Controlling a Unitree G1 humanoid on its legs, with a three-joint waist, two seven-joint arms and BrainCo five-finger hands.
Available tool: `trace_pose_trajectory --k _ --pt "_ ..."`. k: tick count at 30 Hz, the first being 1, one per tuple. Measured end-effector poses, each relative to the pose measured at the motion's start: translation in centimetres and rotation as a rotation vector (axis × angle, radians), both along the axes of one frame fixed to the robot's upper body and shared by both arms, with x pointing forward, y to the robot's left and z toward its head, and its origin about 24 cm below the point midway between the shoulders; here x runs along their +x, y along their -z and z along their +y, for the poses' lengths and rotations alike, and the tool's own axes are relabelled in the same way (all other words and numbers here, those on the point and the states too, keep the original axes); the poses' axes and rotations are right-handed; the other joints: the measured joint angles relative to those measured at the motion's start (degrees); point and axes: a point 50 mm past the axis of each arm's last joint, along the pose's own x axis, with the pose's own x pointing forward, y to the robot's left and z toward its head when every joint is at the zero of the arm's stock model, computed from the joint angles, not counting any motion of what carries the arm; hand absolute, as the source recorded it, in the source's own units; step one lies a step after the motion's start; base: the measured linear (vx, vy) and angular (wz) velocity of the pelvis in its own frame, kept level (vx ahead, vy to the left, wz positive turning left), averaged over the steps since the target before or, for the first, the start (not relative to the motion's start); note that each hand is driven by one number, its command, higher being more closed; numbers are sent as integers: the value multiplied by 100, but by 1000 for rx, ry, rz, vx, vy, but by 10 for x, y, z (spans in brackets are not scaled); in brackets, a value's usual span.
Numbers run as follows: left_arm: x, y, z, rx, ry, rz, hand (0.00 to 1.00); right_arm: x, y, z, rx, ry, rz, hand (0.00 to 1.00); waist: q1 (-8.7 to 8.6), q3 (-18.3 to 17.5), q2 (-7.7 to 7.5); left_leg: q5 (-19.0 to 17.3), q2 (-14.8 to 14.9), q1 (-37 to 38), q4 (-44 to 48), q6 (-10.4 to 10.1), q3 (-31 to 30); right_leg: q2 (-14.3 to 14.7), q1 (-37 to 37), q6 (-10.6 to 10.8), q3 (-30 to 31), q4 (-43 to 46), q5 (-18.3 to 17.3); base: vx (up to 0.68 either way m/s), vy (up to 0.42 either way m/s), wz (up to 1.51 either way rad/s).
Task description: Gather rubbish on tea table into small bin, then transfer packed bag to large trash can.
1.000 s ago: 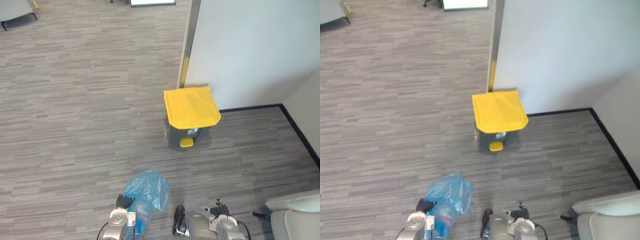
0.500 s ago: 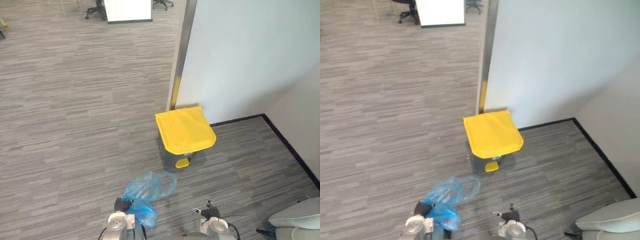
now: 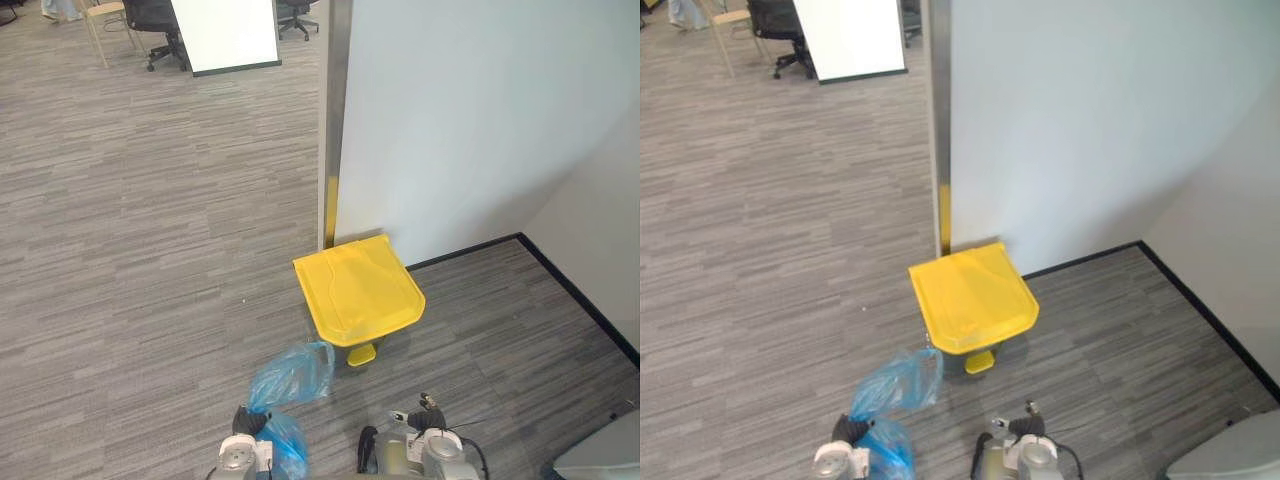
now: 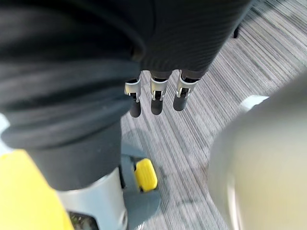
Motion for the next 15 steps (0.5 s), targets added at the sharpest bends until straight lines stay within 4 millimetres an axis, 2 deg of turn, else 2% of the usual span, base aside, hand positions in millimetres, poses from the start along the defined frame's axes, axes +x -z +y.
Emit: trace_pose_trajectory --k 3,4,5,7,8,9,10,11,12,14,15 --pt "5 -2 -2 -3 5 -14 100 -6 3 0 3 4 26 0 -79 2 18 19 251 -27 427 -30 -104 140 565 -11 -280 -521 -35 171 -107 38" --pt "4 -1 -1 -3 4 -10 100 -11 5 -1 3 9 37 0 -93 -2 8 20 412 -169 936 -32 -16 190 895 -20 -416 -821 -24 120 -25 49" --pt "4 -1 -1 -3 3 -11 100 -15 6 -1 3 13 45 0 -92 -6 4 67 567 -352 1505 -90 160 224 1155 -31 -526 -1055 15 139 2 50" --pt "-2 1 0 -2 -1 3 100 -17 7 -1 4 16 50 0 -81 -16 -28 189 703 -568 2057 -6 449 212 1354 -58 -540 -1273 81 105 24 15" --pt "-7 2 0 -3 -5 16 100 -17 7 -1 5 16 52 0 -54 -74 -74 -1 761 -680 2146 27 702 165 1369 -75 -506 -1397 151 136 111 -7" --pt "-7 3 0 -3 -5 18 100 -14 6 -2 6 25 45 0 -53 -72 -34 -251 630 -909 1854 41 911 54 1351 -21 -474 -1510 268 127 146 -7" --pt "-6 2 0 -2 -4 15 100 -12 6 -3 8 32 42 0 -52 -27 -41 -267 531 -968 1654 58 928 -6 1347 20 -466 -1516 294 117 228 -3" --pt "-7 2 0 -3 -4 17 100 -12 7 -4 11 46 51 0 -52 -7 21 78 321 -975 835 192 897 -67 1345 107 -429 -1522 345 47 223 -13" --pt "-9 4 1 0 -4 29 100 -14 7 -7 7 47 60 0 -23 -27 62 302 186 -829 435 160 897 -50 1360 224 -316 -1576 375 42 205 -19" --pt "-12 5 7 16 -5 37 100 -14 8 -1 20 44 55 0 -19 -55 -18 371 24 -745 220 197 906 -137 1375 391 -235 -1705 507 43 150 -13" --pt "-12 5 17 46 -2 41 100 -15 8 4 34 46 57 0 -32 -61 -177 418 -164 -673 48 272 957 -281 1416 437 -192 -1813 536 37 163 -3"
